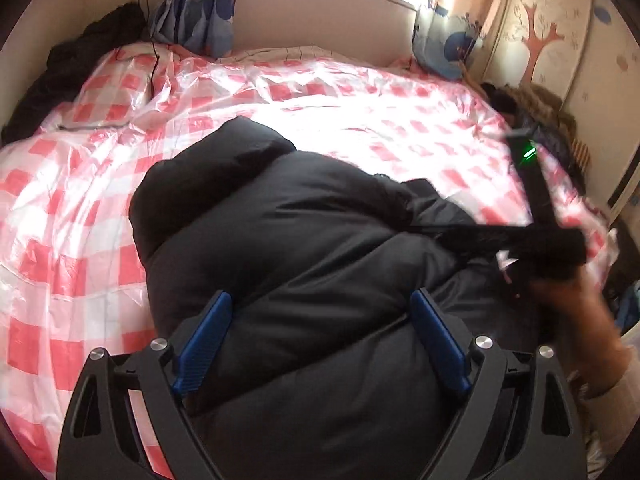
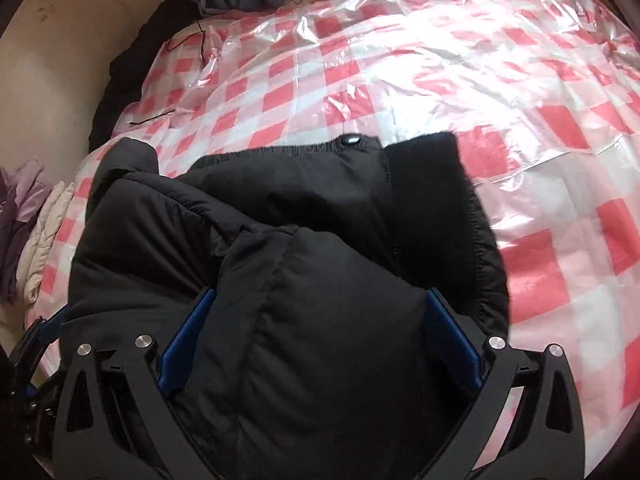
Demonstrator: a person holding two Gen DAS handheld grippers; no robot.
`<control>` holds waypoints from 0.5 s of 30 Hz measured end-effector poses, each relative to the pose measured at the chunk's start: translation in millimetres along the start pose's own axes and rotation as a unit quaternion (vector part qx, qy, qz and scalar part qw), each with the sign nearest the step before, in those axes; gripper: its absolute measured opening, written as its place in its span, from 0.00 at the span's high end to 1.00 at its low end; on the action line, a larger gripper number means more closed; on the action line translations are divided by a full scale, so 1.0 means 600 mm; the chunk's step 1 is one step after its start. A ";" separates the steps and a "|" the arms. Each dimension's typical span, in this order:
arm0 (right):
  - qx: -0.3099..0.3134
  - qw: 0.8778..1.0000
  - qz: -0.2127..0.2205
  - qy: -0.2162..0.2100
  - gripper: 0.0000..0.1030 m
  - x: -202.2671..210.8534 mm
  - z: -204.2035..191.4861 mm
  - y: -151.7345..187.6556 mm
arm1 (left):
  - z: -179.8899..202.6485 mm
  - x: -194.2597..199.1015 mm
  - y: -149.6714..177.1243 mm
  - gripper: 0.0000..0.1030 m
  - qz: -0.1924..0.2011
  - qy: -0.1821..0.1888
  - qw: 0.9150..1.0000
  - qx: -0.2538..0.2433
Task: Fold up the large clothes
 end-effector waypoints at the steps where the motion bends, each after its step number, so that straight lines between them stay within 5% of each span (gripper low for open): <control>1: 0.007 1.000 0.018 -0.008 0.07 0.037 -0.011 -0.019 | 0.003 0.003 0.000 0.15 0.003 -0.011 1.000 -0.008; 5: 0.071 0.994 0.069 -0.042 0.07 0.130 -0.074 0.036 | 0.004 0.009 -0.001 0.15 0.010 -0.023 1.000 -0.012; 7: 0.103 0.995 0.020 0.001 0.07 0.103 -0.068 0.084 | 0.005 0.010 0.000 0.15 0.011 -0.027 0.999 -0.014; 10: 0.058 0.998 -0.024 -0.031 0.07 0.073 -0.049 0.121 | 0.011 0.014 0.002 0.15 0.012 -0.028 0.999 -0.021; 15: 0.066 0.997 0.030 -0.014 0.07 0.125 -0.068 0.112 | 0.019 0.022 0.012 0.15 0.022 -0.058 0.996 -0.057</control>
Point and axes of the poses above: each gripper's, at about its wrist camera, not at the fingertips, and x roughly against the way its jaws point, z to its right, y to its underside, the point moved 9 cm from there along -x, roughly the way its jaws point, and after that the axes turned 2 degrees about -y, right-handed, at the moved point
